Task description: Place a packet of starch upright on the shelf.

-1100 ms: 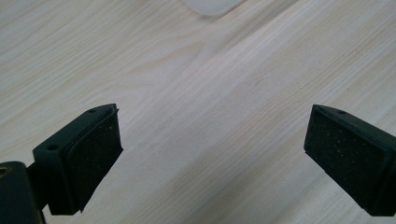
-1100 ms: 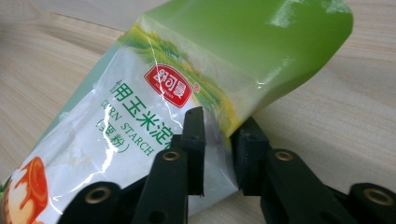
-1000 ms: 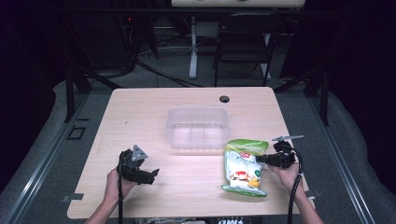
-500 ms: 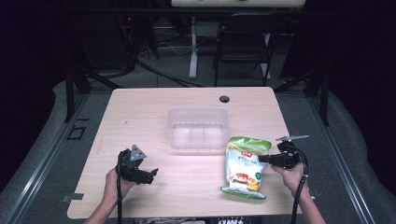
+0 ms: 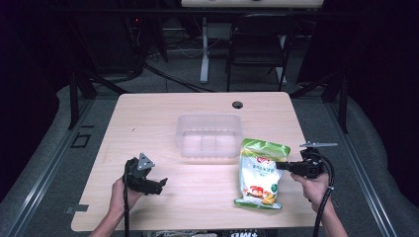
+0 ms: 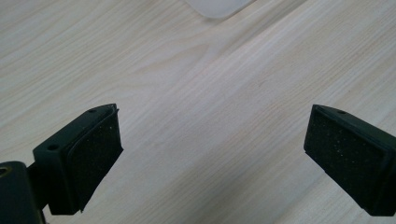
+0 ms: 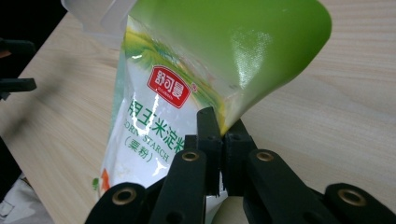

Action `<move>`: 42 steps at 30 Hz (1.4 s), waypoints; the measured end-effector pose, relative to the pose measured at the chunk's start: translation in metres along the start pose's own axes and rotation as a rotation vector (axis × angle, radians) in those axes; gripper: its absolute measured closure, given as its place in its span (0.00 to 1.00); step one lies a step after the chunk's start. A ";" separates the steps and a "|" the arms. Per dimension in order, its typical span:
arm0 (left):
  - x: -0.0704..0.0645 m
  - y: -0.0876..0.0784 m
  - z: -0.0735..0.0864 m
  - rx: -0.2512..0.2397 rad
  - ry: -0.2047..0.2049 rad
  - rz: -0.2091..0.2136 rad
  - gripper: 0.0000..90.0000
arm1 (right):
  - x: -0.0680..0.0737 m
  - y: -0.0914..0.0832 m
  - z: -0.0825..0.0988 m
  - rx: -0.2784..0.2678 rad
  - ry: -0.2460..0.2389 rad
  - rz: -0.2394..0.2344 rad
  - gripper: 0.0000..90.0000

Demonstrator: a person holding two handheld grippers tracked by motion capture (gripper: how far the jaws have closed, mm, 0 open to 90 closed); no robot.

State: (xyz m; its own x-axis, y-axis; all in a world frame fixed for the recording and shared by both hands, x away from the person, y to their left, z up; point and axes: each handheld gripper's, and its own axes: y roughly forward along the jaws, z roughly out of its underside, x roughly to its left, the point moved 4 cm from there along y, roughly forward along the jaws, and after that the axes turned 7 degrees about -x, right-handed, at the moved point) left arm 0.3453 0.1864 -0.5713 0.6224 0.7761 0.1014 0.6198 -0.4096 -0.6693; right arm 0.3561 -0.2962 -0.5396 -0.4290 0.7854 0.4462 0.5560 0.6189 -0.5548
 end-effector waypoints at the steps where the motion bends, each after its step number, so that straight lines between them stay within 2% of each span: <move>1: 0.000 0.000 0.000 0.000 -0.001 0.000 0.04 | 0.002 -0.001 -0.001 -0.006 -0.004 -0.004 0.98; 17: 0.000 0.000 0.000 -0.004 -0.002 -0.003 0.04 | 0.030 -0.013 -0.011 -0.052 -0.019 -0.073 0.99; 23: 0.001 -0.001 0.000 -0.001 0.007 -0.003 0.04 | 0.041 -0.015 -0.015 -0.071 -0.037 -0.093 0.99; 29: 0.001 -0.001 0.000 -0.002 0.004 -0.003 0.04 | 0.054 -0.016 -0.018 -0.074 -0.059 -0.134 1.00; 42: 0.001 -0.001 0.000 -0.001 0.005 -0.003 0.04 | 0.070 -0.017 -0.021 -0.084 -0.080 -0.157 1.00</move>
State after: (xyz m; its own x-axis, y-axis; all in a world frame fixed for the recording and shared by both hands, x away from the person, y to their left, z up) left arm 0.3453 0.1878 -0.5710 0.6229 0.7750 0.1065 0.6219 -0.4080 -0.6684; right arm 0.3321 -0.2517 -0.4842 -0.5685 0.6793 0.4641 0.5338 0.7338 -0.4203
